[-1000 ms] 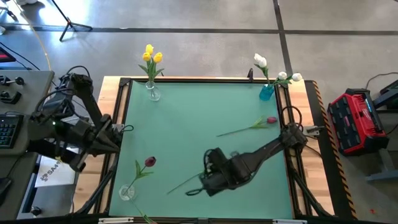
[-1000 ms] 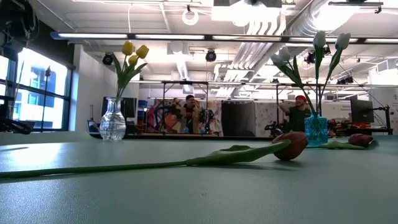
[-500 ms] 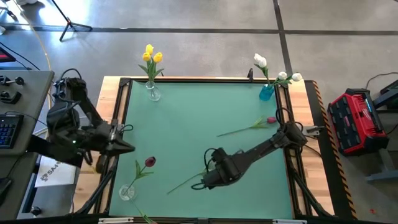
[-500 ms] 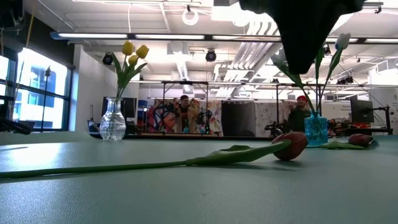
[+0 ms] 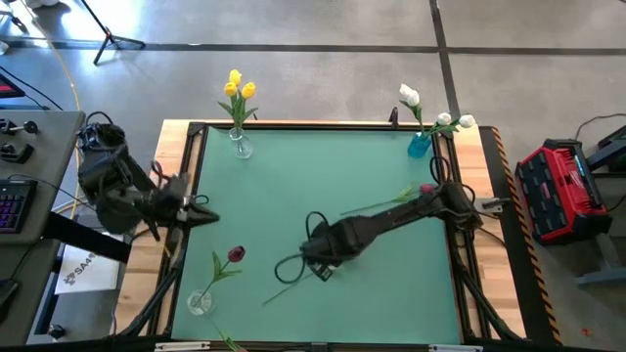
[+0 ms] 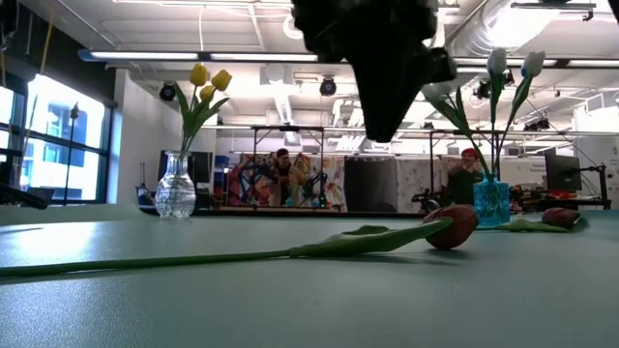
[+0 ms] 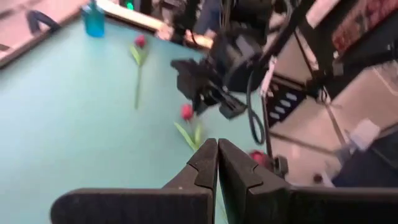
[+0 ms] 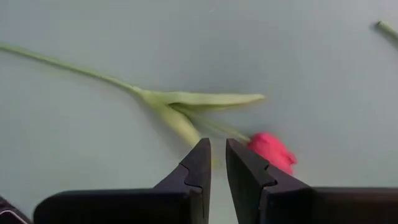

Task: Sort flowers into vase by color
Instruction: Put the top red flower into the bottom transparent vase

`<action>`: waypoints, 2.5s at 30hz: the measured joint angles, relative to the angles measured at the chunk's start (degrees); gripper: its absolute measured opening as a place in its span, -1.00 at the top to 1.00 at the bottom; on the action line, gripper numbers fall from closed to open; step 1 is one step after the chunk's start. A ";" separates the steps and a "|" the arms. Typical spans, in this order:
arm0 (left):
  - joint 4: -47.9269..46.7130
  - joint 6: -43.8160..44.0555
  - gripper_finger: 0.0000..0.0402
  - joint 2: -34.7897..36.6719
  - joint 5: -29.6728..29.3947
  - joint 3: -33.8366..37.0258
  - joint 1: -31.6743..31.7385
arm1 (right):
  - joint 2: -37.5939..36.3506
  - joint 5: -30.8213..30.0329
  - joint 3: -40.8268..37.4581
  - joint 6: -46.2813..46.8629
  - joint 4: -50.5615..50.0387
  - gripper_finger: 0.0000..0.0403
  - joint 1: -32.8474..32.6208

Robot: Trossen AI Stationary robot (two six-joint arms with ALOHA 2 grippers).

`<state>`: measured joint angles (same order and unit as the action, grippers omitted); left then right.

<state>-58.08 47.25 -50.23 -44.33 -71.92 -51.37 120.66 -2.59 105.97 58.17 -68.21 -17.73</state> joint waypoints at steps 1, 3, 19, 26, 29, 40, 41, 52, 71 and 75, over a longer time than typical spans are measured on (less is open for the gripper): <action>0.00 -0.92 1.00 0.86 -0.16 0.00 0.78 | 0.00 0.66 0.00 -1.19 -0.30 0.81 0.81; -0.02 -3.76 1.00 2.36 -0.12 -0.02 2.55 | 0.00 1.16 0.00 -3.85 -1.79 0.81 2.29; -0.79 -5.61 1.00 3.35 0.85 -0.04 18.98 | -5.22 -4.41 0.00 -31.15 -17.93 0.32 14.99; 0.06 -2.92 0.77 1.01 -1.71 -0.02 25.57 | -7.65 -2.48 0.02 -47.34 -16.94 0.16 23.90; 1.93 -3.17 0.59 -0.54 2.74 -0.02 28.88 | -7.63 -1.23 0.02 -53.64 -16.86 0.16 27.24; 8.97 -8.43 0.33 -13.15 15.20 -0.02 41.14 | -7.72 13.96 0.02 -70.50 -15.40 0.17 35.51; 9.83 -8.51 0.33 -14.02 15.87 -0.02 42.15 | -7.81 14.95 0.02 -70.45 -15.75 0.19 35.18; 15.98 -12.05 0.32 -12.96 19.30 -0.02 48.94 | -17.54 8.82 0.02 -60.76 -16.78 0.39 28.88; 15.98 -17.45 0.32 -11.64 22.04 -0.04 52.47 | -46.88 -12.55 -11.43 -39.01 -3.55 0.40 19.52; 15.96 -17.59 0.32 -11.64 24.90 -0.04 53.00 | -55.45 -11.36 -31.63 -32.95 3.75 0.40 19.27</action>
<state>-42.13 29.66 -61.87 -19.44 -71.96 1.63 65.21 -13.96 74.35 25.22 -64.46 1.54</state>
